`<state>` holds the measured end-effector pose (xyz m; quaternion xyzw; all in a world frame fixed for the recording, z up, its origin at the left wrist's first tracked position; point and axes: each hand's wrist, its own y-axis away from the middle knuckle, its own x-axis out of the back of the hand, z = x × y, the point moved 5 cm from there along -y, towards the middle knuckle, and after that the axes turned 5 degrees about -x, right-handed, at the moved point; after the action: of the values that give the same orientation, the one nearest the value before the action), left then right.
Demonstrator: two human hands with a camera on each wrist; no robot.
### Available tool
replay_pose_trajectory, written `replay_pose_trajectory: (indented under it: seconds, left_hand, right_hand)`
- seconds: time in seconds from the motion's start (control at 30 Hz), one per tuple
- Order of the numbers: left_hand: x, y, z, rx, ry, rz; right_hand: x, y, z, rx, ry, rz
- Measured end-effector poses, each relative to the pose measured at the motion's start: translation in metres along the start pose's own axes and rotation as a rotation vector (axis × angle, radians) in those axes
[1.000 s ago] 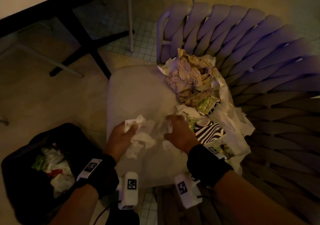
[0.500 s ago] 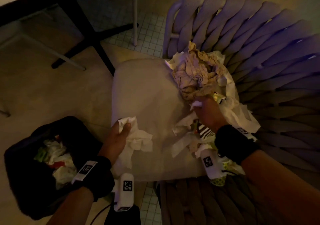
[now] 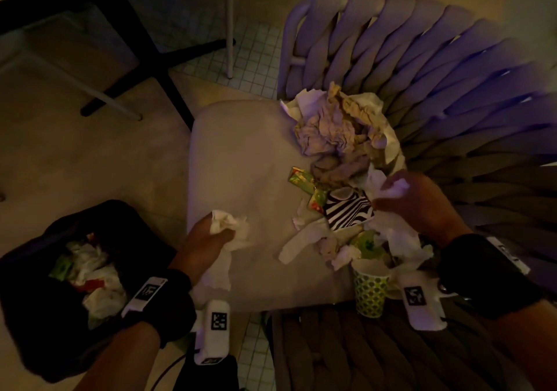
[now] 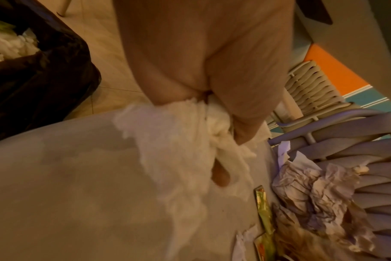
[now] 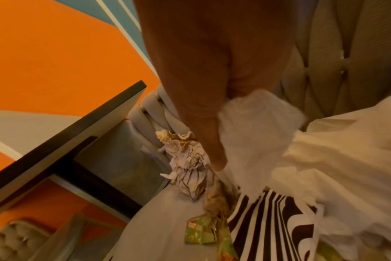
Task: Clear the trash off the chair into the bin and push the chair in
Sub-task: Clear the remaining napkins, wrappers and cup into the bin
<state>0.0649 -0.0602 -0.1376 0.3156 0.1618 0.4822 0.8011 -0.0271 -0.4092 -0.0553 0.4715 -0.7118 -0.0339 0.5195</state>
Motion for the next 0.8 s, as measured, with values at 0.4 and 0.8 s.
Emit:
replay_pose_trajectory:
  seconds: [0.4,0.8]
  left_hand:
    - [0.010,0.016,0.007,-0.082,0.131,-0.030]
    - [0.095,0.048,-0.034,-0.054,0.256,0.060]
  right_hand:
    - [0.042,0.044,0.003,-0.089,-0.211,0.020]
    - [-0.062,0.079,-0.090,0.082,-0.235,-0.181]
